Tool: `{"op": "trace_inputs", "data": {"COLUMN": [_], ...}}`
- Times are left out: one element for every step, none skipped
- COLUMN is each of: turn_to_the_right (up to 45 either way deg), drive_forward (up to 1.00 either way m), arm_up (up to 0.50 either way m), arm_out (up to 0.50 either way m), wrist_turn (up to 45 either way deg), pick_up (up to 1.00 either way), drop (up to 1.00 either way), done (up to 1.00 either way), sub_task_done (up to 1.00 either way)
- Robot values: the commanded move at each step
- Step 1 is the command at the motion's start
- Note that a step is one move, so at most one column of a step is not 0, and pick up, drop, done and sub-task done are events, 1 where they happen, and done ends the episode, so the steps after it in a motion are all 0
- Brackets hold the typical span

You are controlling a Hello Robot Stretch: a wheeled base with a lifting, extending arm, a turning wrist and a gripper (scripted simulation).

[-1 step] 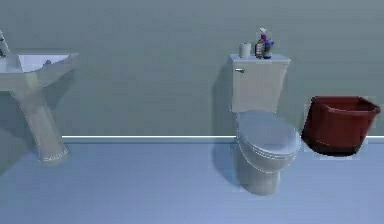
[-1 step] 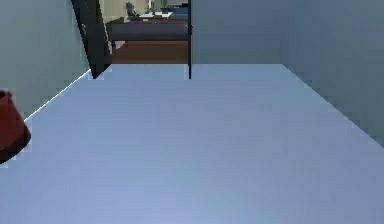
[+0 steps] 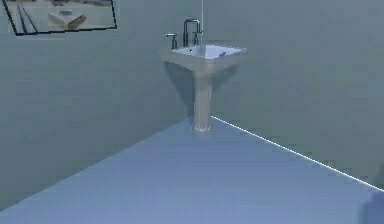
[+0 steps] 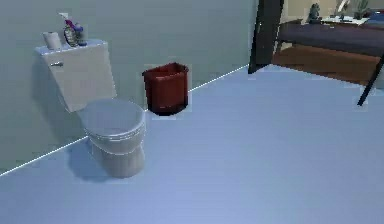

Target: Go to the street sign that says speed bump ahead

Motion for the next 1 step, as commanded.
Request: {"op": "trace_inputs", "data": {"turn_to_the_right": [-45.0], "drive_forward": [0.00], "arm_up": [0.00], "arm_out": [0.00], "wrist_turn": [0.0], "pick_up": [0.00], "drop": [0.00], "done": [0.00], "sub_task_done": [0.00]}}
